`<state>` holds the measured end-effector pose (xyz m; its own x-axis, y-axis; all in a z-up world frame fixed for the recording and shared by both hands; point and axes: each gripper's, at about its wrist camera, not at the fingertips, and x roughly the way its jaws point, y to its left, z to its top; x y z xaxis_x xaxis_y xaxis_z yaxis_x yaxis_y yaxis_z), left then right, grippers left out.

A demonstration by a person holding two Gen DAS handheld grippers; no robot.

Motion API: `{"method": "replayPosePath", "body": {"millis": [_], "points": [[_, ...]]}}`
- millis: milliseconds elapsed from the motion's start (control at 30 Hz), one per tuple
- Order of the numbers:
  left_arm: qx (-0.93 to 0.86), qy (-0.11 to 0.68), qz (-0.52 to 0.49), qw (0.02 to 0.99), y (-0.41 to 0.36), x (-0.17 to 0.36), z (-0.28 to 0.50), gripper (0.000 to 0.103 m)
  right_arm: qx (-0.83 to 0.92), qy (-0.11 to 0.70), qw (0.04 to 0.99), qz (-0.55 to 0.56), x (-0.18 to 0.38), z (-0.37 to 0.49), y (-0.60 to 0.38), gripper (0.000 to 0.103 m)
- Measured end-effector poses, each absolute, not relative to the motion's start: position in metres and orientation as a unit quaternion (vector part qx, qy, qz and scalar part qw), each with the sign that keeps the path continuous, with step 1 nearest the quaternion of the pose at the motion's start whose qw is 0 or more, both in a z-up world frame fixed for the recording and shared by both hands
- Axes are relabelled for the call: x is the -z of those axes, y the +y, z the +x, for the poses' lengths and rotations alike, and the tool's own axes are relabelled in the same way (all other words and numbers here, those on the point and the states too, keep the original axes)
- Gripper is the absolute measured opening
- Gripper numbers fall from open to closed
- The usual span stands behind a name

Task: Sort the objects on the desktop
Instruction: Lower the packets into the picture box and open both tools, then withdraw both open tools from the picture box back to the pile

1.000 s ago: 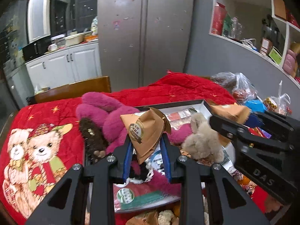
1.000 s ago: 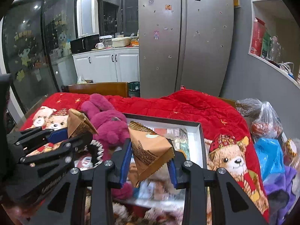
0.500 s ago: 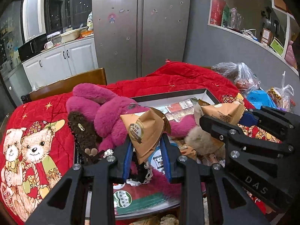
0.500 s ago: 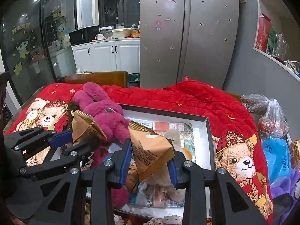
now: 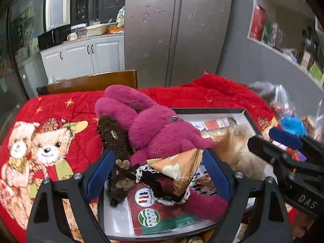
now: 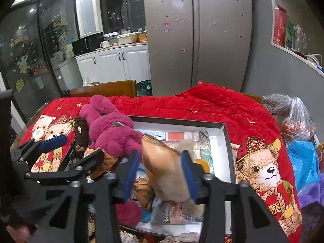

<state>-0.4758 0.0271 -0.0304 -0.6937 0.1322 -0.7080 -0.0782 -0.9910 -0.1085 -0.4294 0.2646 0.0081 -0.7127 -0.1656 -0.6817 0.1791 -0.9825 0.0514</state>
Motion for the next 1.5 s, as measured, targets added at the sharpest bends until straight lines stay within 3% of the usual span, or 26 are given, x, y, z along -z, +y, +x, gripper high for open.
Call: {"method": "replayPosePath", "body": {"millis": [33,267,1100,1500], "points": [[-0.920,-0.037,-0.387,0.058,0.026,0.029,-0.475,0.091,0.926,0.001,0.093,0.366,-0.009,-0.429,0.267,0.067],[-0.932,0.032,-0.359,0.041,0.040,0.019,-0.467,0.091,0.927,-0.005,0.092,0.364,-0.013,-0.428,0.269,0.068],[-0.934,0.007,-0.352,0.060,0.034,0.005,-0.461,0.091,0.931,-0.002,0.087,0.355,-0.021,-0.423,0.272,0.070],[-0.942,0.004,-0.327,0.080,0.023,-0.054,-0.402,0.091,0.947,-0.006,0.084,0.311,-0.075,-0.371,0.286,0.073]]}}
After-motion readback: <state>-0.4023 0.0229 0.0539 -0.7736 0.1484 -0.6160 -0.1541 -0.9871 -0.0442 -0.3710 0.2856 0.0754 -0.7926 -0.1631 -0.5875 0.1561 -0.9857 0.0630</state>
